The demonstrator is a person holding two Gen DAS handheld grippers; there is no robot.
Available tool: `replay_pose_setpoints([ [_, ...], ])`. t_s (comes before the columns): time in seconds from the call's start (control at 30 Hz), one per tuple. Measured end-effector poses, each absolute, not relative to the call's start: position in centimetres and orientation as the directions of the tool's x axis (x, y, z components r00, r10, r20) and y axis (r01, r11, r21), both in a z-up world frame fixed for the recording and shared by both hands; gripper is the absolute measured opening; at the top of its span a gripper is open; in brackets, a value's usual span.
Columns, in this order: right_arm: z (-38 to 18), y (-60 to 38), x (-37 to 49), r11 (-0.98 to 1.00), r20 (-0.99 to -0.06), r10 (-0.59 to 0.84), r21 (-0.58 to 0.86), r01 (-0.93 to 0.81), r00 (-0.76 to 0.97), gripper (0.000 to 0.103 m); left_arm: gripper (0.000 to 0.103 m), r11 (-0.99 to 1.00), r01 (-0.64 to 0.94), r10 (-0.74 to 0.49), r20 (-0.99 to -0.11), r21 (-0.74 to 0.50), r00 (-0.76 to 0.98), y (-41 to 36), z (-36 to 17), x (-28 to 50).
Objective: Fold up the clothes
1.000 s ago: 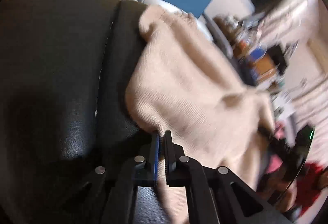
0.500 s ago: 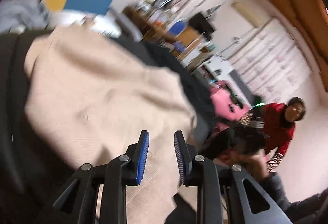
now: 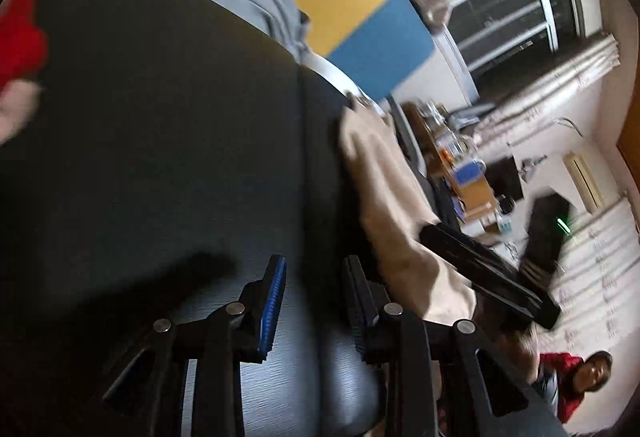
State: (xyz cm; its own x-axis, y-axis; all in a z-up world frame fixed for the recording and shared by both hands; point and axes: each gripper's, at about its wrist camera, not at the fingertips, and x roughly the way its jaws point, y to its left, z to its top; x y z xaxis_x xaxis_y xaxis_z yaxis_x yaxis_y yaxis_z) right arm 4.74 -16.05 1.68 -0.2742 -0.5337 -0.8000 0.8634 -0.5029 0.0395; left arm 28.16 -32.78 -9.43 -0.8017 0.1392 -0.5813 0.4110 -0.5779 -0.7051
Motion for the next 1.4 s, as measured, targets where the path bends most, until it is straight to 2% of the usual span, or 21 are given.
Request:
replay_pose_setpoints([
  [0.1,-1.9,-19.5,4.4,-0.539,-0.867,-0.358,-0.113,0.835,-0.348,0.089,0.030,-0.582,0.423,0.136,-0.596,-0.695,-0.791,-33.0,-10.3,28.9],
  [0.13,-3.2,-19.9,3.8,-0.553,-0.888,-0.317,-0.114,0.825,-0.334,0.076,0.030,-0.588,0.425,0.141,-0.604,-0.688,-0.784,-32.9,-10.5,28.8],
  [0.2,-3.9,-18.7,3.4,-0.596,-0.876,-0.367,-0.037,0.802,-0.313,0.066,0.030,-0.612,0.426,0.153,-0.628,-0.667,-0.763,-32.2,-10.6,28.3],
  [0.23,-3.6,-17.9,3.2,-0.606,-0.870,-0.379,-0.025,0.795,-0.316,0.049,0.030,-0.622,0.418,0.166,-0.633,-0.662,-0.756,-32.0,-10.6,28.1],
  [0.3,-2.9,-16.4,2.8,-0.625,-0.856,-0.404,0.000,0.781,-0.323,0.025,0.030,-0.629,0.397,0.203,-0.634,-0.668,-0.746,-31.4,-10.7,26.8],
  [0.33,-2.2,-15.3,2.0,-0.636,-0.847,-0.443,0.065,0.769,-0.295,0.023,0.030,-0.628,0.389,0.218,-0.632,-0.674,-0.744,-31.4,-10.6,26.4],
  [0.47,2.1,-8.6,-1.4,-0.685,-0.723,-0.623,0.319,0.655,-0.299,0.023,0.030,-0.650,0.347,0.260,-0.627,-0.676,-0.734,-30.2,-10.0,23.4],
  [0.57,2.9,-3.1,-4.3,-0.741,-0.682,-0.630,0.385,0.551,-0.371,0.023,0.031,-0.687,0.308,0.278,-0.631,-0.658,-0.725,-28.9,-9.2,20.4],
  [0.73,-3.3,6.2,-9.0,-0.765,-0.671,-0.644,0.579,0.282,-0.367,0.024,0.036,-0.736,0.261,0.306,-0.650,-0.625,-0.695,-26.8,-8.5,14.6],
  [0.9,-6.5,10.4,-9.6,-0.611,-0.505,-0.772,0.758,0.229,-0.387,0.025,0.040,-0.785,0.203,0.331,-0.673,-0.585,-0.662,-24.3,-8.2,7.7],
  [1.0,-6.4,11.2,-9.0,-0.563,-0.453,-0.807,0.785,0.260,-0.379,0.026,0.044,-0.823,0.104,0.368,-0.665,-0.558,-0.650,-22.0,-7.9,4.1],
  [1.1,-6.3,11.4,-8.8,-0.541,-0.424,-0.821,0.792,0.282,-0.382,0.028,0.051,-0.788,0.015,0.494,-0.647,-0.615,-0.580,-20.2,-8.8,0.8],
  [1.27,-6.1,11.5,-8.7,-0.530,-0.407,-0.831,0.787,0.316,-0.379,0.032,0.061,-0.663,0.063,0.623,-0.596,-0.746,-0.507,-19.4,-11.3,-3.5],
  [1.33,-6.4,11.0,-8.8,-0.527,-0.403,-0.833,0.786,0.323,-0.378,0.034,0.061,-0.630,0.090,0.646,-0.585,-0.771,-0.490,-19.2,-12.2,-4.5],
  [1.4,-6.8,10.9,-9.3,-0.515,-0.391,-0.840,0.792,0.328,-0.377,0.036,0.050,-0.630,0.076,0.648,-0.577,-0.773,-0.497,-18.9,-12.4,-4.7],
])
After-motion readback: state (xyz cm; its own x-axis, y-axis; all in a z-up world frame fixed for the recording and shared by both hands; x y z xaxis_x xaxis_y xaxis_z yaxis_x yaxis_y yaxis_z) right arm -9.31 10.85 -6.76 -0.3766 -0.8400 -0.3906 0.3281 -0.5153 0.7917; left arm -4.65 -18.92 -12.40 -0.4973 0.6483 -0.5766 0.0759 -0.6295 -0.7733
